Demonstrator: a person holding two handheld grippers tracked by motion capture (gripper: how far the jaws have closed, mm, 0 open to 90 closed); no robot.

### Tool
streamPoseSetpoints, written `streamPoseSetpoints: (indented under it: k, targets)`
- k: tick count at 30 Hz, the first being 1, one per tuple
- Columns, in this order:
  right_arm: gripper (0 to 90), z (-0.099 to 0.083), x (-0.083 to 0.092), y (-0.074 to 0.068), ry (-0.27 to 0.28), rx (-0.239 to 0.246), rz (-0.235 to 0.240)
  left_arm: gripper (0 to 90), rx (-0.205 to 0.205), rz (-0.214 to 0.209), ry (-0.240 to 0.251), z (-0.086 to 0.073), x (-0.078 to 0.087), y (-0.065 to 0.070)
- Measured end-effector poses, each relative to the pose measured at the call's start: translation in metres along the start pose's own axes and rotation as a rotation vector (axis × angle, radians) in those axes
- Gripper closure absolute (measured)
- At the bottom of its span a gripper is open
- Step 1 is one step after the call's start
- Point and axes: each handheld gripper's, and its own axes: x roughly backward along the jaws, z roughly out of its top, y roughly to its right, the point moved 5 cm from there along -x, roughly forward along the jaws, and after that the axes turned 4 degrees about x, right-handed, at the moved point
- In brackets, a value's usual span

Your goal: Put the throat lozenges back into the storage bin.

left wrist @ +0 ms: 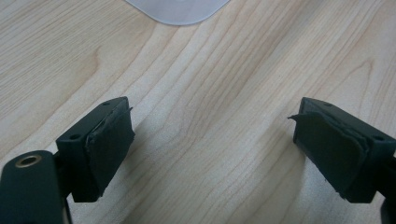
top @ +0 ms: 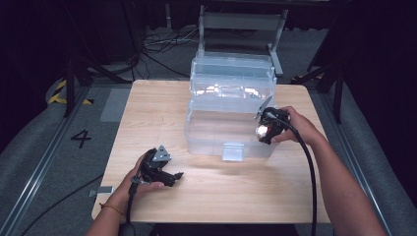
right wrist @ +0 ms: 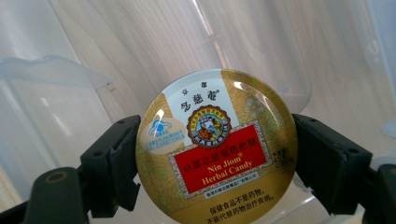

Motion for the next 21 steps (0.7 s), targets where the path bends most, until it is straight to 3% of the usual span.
streamPoseSetpoints:
  k: [17, 21]
  targets:
    - [20.3, -0.0045, -0.0021, 0.0004, 0.072, -0.069, 0.021, 12.5, -0.004, -0.004, -0.001, -0.0001, 0.0001, -0.0002]
    - [20.2, -0.0059, -0.0008, -0.0003, 0.083, -0.074, 0.006, 12.4, -0.003, -0.004, -0.002, -0.0002, 0.0001, -0.0002]
